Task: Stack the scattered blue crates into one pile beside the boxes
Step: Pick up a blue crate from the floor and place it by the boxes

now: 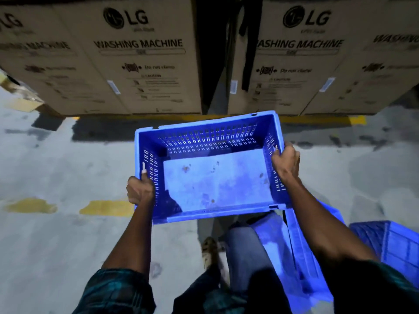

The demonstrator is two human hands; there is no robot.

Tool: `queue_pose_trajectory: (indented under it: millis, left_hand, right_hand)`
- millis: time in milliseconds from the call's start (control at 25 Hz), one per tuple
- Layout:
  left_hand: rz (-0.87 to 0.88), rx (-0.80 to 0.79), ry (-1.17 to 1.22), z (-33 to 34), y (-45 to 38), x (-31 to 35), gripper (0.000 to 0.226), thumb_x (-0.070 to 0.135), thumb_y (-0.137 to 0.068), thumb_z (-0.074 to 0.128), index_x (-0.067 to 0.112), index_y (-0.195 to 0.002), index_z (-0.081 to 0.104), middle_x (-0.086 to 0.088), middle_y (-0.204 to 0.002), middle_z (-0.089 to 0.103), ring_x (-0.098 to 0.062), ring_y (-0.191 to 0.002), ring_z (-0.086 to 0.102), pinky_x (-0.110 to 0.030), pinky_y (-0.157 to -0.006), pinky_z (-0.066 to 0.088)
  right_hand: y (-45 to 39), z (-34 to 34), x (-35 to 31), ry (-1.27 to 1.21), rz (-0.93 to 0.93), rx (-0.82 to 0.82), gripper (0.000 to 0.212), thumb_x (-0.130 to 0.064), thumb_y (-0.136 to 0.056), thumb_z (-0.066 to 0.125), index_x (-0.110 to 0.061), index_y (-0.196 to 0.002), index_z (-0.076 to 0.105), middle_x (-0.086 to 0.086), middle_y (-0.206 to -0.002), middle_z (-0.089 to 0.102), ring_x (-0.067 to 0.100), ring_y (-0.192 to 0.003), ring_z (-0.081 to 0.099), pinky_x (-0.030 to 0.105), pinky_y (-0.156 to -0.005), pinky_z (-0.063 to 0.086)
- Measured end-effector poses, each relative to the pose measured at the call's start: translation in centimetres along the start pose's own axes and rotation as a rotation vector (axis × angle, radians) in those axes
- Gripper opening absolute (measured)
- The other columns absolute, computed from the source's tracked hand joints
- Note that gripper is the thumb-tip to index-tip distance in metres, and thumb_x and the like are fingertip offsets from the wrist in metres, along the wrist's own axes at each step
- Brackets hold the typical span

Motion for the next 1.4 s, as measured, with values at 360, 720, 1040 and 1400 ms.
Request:
queue_pose_trajectory:
  millis: [360, 720, 1040, 1400]
  left_hand:
    - [0.046, -0.136, -0.084, 15.2, -6.7, 8.5, 0.046, 0.04, -0.101, 0.045, -0.003, -0.116, 0.056, -0.03, -0.126, 0.059, -0.046, -0.117, 0.055, -0.049, -0.098, 0.044]
    - [0.015, -0.262, -0.144, 42.1, -15.5, 6.4, 0.044, 0.033, -0.103, 0.042, -0.007, -0.117, 0.052, -0.033, -0.124, 0.058, -0.048, -0.115, 0.055, -0.048, -0.096, 0.044]
    - [0.104, -0.282, -0.201, 62.4, -23.8, 2.8, 0.045, 0.03, -0.105, 0.039, -0.011, -0.118, 0.05, -0.035, -0.126, 0.056, -0.049, -0.117, 0.053, -0.047, -0.096, 0.042]
    - [0.06, -0.282, -0.183, 71.3, -27.4, -0.1, 0.045, 0.034, -0.104, 0.039, -0.007, -0.118, 0.051, -0.03, -0.127, 0.058, -0.047, -0.114, 0.056, -0.047, -0.096, 0.045]
  right_hand:
    - [-14.1, 7.1, 3.2, 0.056, 0.126, -0.047, 0.042, -0.013, -0.088, 0.052, -0.013, -0.129, 0.048, 0.023, -0.117, 0.064, 0.045, -0.104, 0.062, 0.049, -0.088, 0.052]
    - [-30.4, 24.1, 17.3, 0.101, 0.338, -0.039, 0.051, -0.004, -0.087, 0.054, -0.007, -0.135, 0.038, 0.022, -0.129, 0.057, 0.043, -0.116, 0.057, 0.048, -0.096, 0.047]
    - [-41.3, 39.0, 29.6, 0.056, 0.346, -0.027, 0.052, -0.001, -0.085, 0.05, -0.003, -0.135, 0.039, 0.026, -0.126, 0.057, 0.045, -0.116, 0.055, 0.048, -0.096, 0.046]
    - [-46.8, 46.0, 33.8, 0.11, 0.31, -0.044, 0.056, -0.003, -0.081, 0.051, -0.005, -0.136, 0.038, 0.022, -0.13, 0.055, 0.043, -0.118, 0.054, 0.05, -0.1, 0.045]
Point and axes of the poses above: each hand's wrist, its own y-axis away from the middle knuckle, its own z-axis out of the palm, x = y × z, the point moved 6 cm from there along -y, towards the middle knuckle
